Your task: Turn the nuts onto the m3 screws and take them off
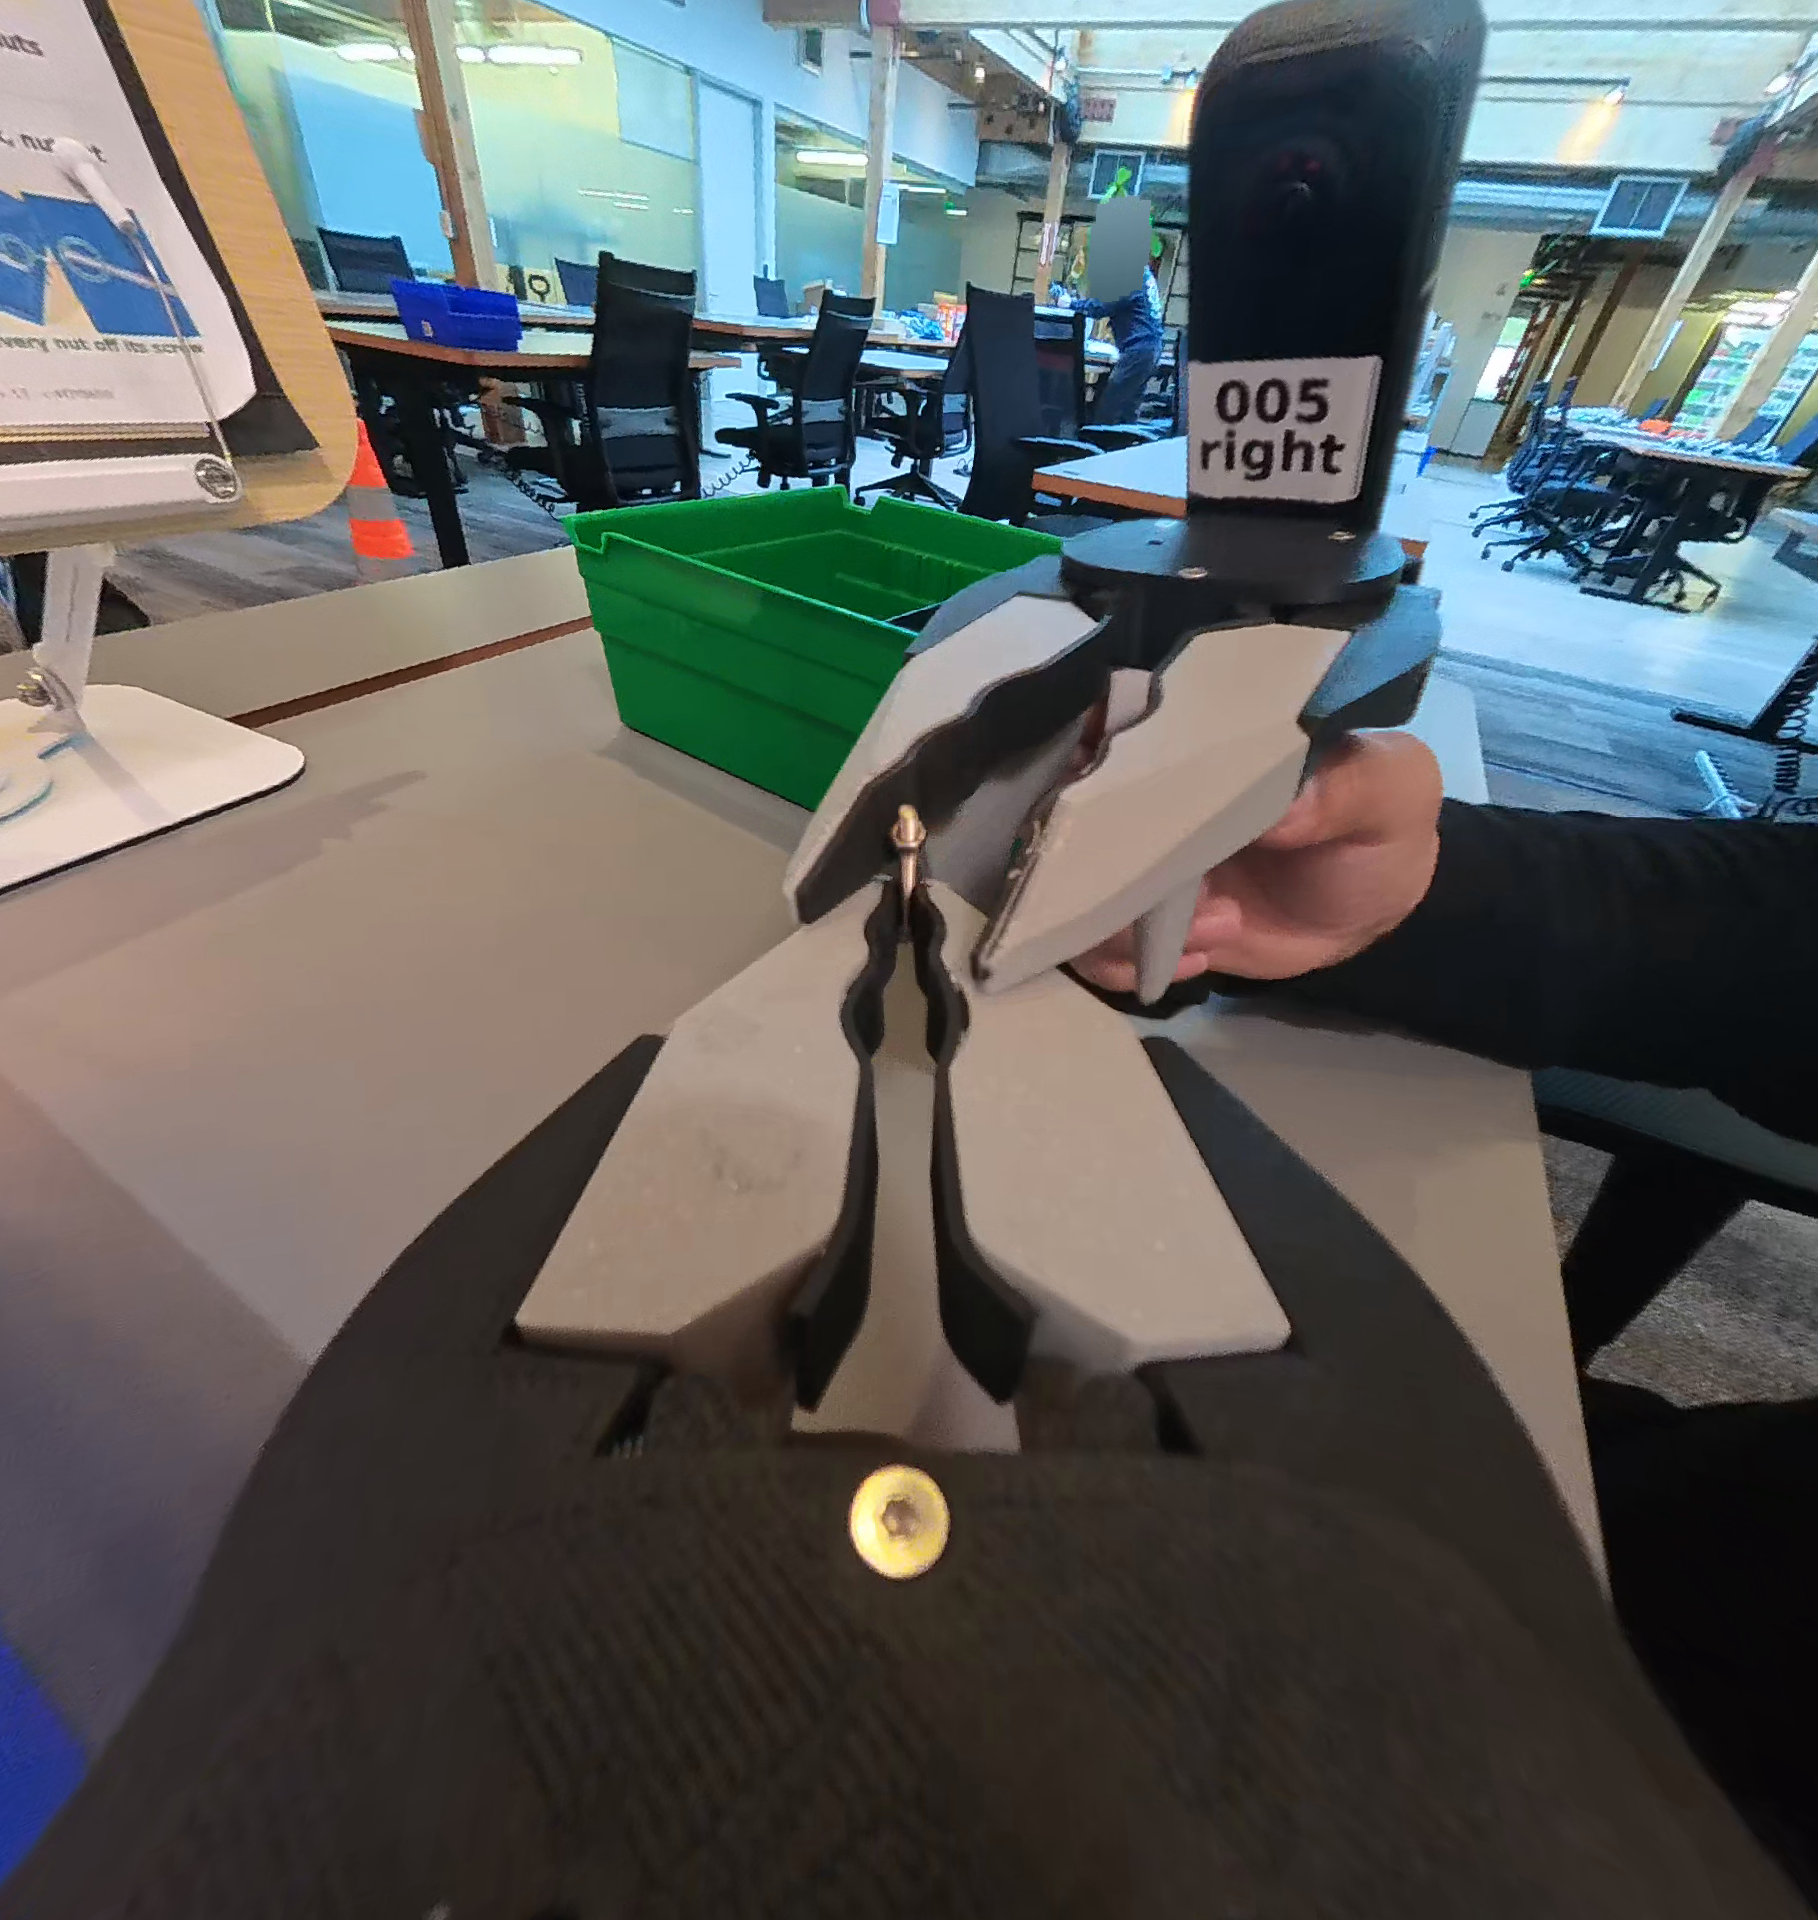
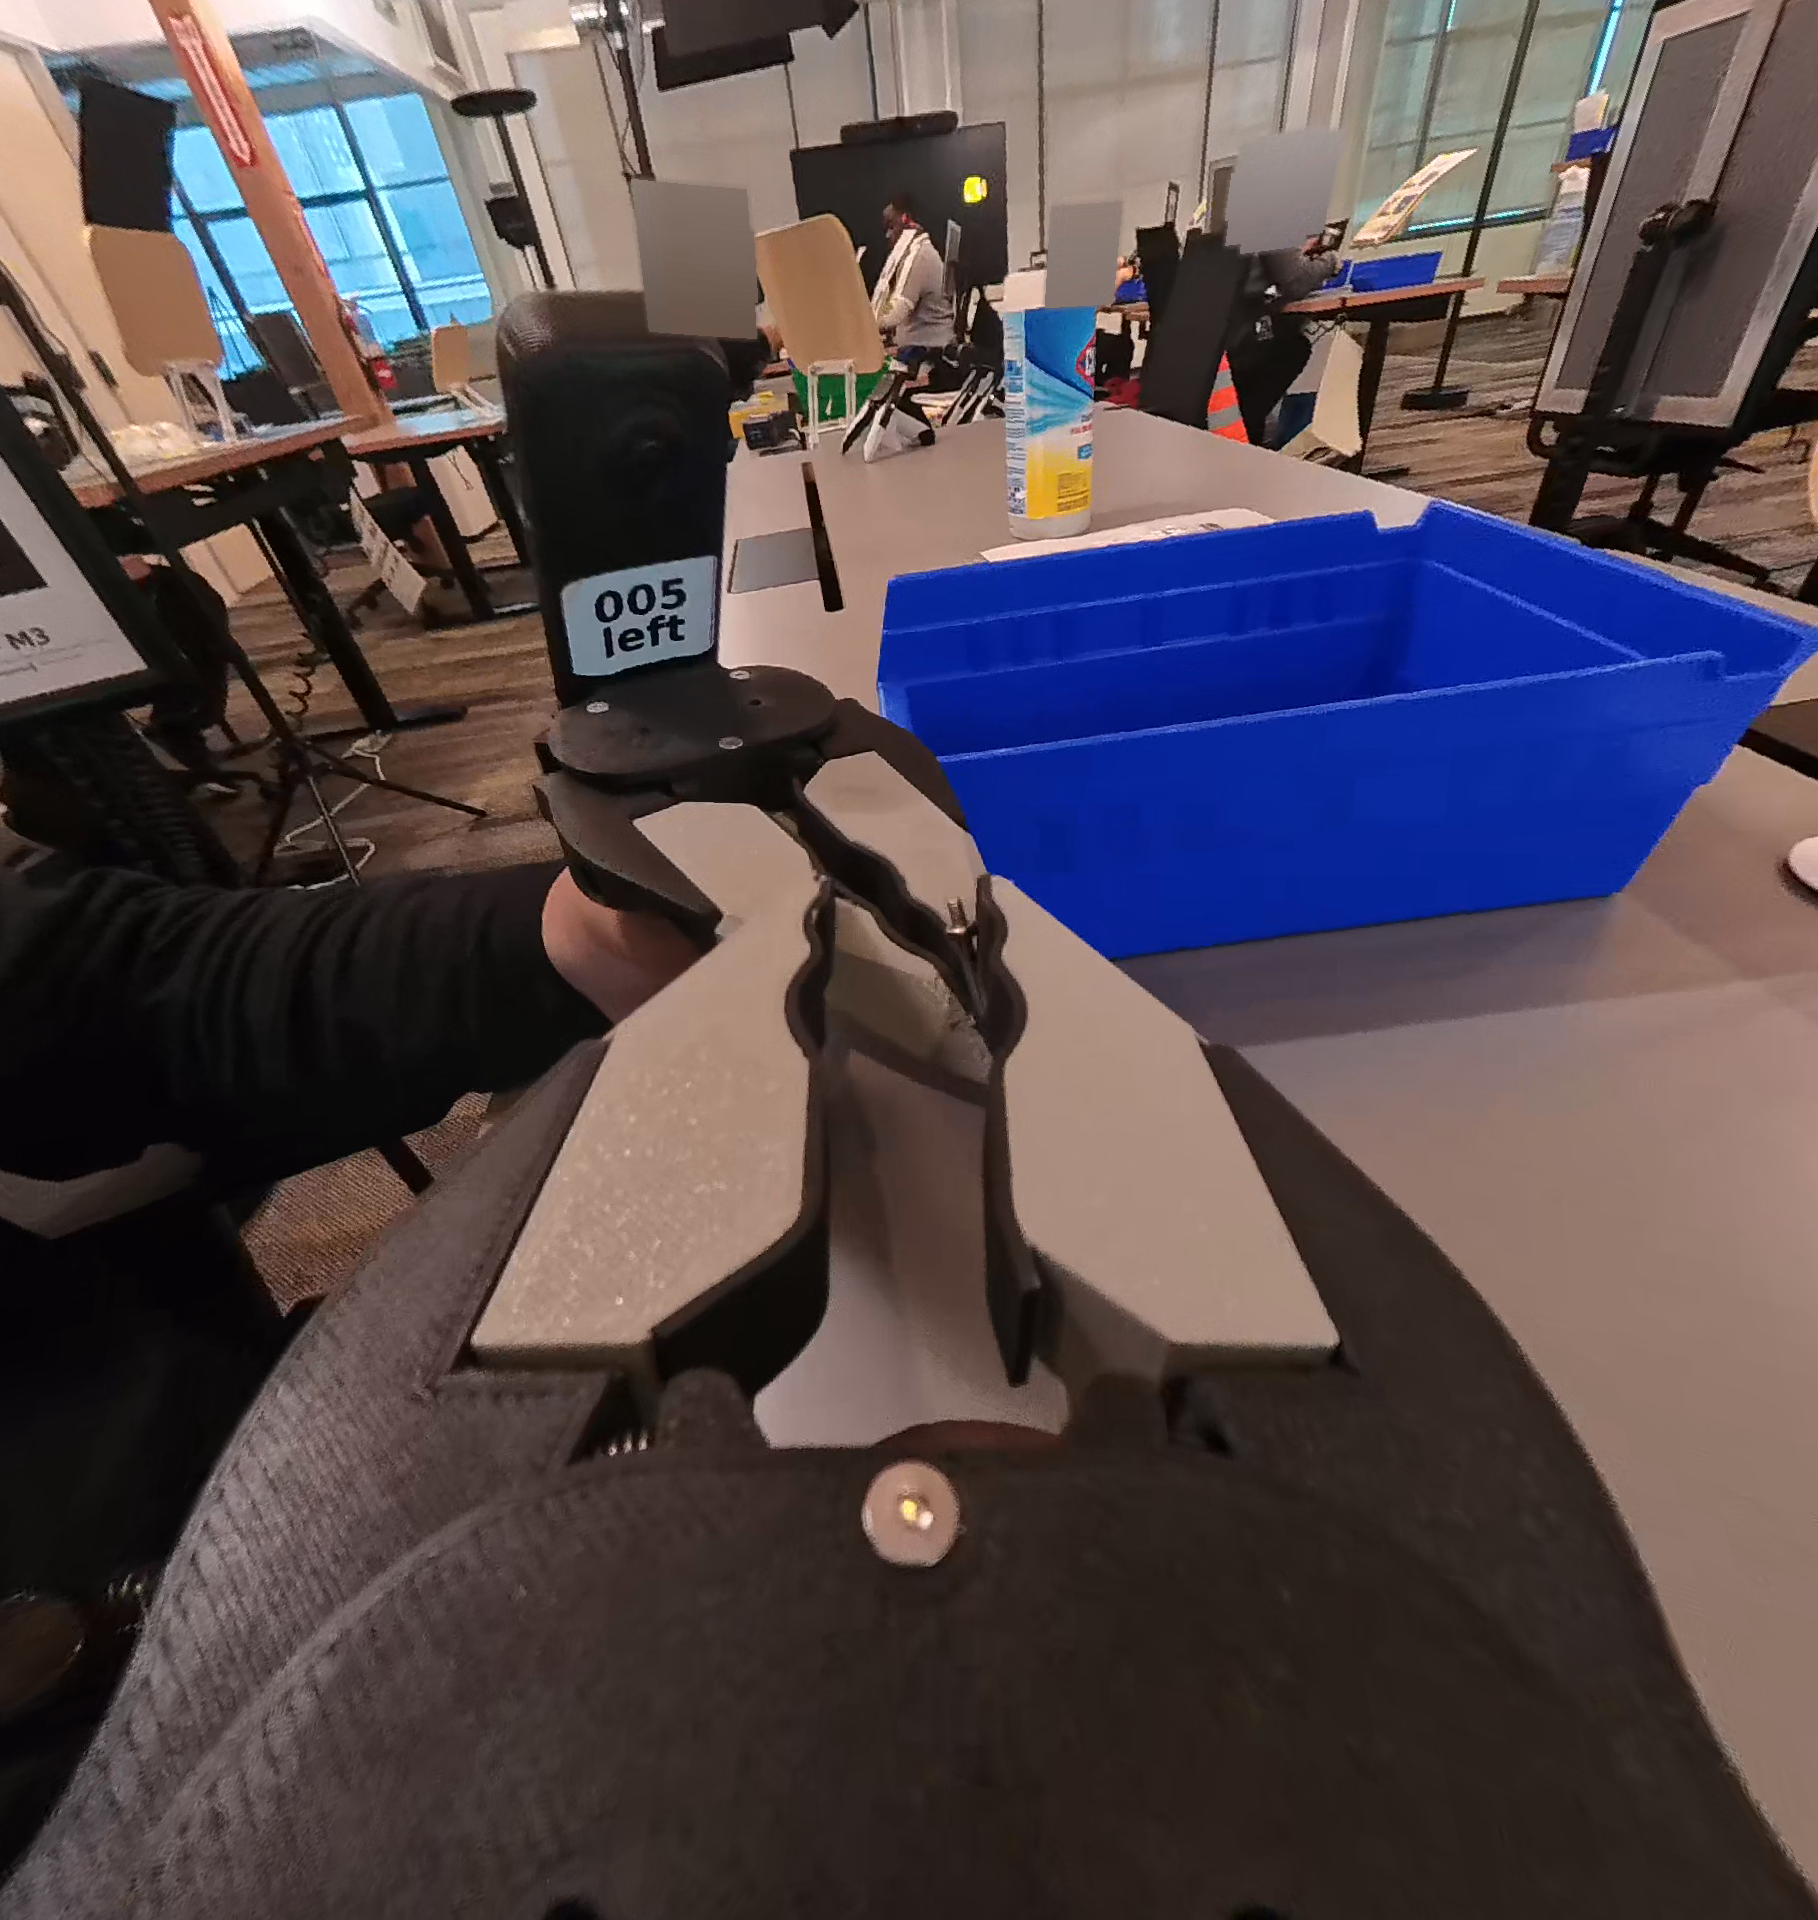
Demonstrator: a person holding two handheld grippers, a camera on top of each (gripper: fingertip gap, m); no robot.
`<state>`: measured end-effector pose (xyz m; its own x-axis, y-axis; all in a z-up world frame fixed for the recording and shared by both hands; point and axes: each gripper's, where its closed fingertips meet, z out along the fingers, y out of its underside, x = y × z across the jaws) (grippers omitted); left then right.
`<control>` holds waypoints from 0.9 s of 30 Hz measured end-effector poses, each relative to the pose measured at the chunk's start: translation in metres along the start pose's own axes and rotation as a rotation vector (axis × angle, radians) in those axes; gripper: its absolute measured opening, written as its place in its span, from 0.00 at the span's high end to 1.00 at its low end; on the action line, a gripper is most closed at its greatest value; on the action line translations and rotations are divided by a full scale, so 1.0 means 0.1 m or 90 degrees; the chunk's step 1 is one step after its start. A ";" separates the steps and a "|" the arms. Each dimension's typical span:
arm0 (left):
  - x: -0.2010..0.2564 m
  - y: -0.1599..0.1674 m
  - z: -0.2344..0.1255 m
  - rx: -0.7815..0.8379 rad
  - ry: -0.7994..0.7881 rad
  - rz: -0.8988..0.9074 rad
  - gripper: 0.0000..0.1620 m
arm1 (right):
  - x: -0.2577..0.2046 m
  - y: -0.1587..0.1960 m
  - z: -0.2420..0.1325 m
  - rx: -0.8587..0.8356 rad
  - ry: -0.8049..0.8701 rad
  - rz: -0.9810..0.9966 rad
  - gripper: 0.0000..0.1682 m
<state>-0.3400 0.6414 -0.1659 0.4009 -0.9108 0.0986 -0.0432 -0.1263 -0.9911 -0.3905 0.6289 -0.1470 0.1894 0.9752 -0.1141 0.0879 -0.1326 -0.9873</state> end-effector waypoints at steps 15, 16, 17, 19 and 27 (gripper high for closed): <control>-0.04 0.10 0.03 -0.040 -0.025 0.026 1.00 | 0.18 0.07 -0.06 -0.042 0.072 -0.033 0.97; -0.05 0.11 0.03 -0.044 -0.030 0.029 1.00 | 0.19 0.07 -0.07 -0.042 0.073 -0.028 0.99; -0.06 0.12 0.03 -0.045 -0.033 0.030 1.00 | 0.21 0.08 -0.08 -0.042 0.077 -0.019 0.99; -0.08 0.13 0.03 -0.047 -0.038 0.027 1.00 | 0.25 0.08 -0.11 -0.041 0.081 -0.001 0.99; -0.08 0.10 0.02 -0.035 -0.037 0.020 1.00 | 0.25 0.04 -0.13 -0.026 0.075 0.012 0.98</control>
<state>-0.3421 0.6482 -0.1767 0.4508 -0.8905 0.0611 -0.1061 -0.1215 -0.9869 -0.3730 0.6509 -0.1528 0.3055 0.9451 -0.1161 0.1223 -0.1599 -0.9795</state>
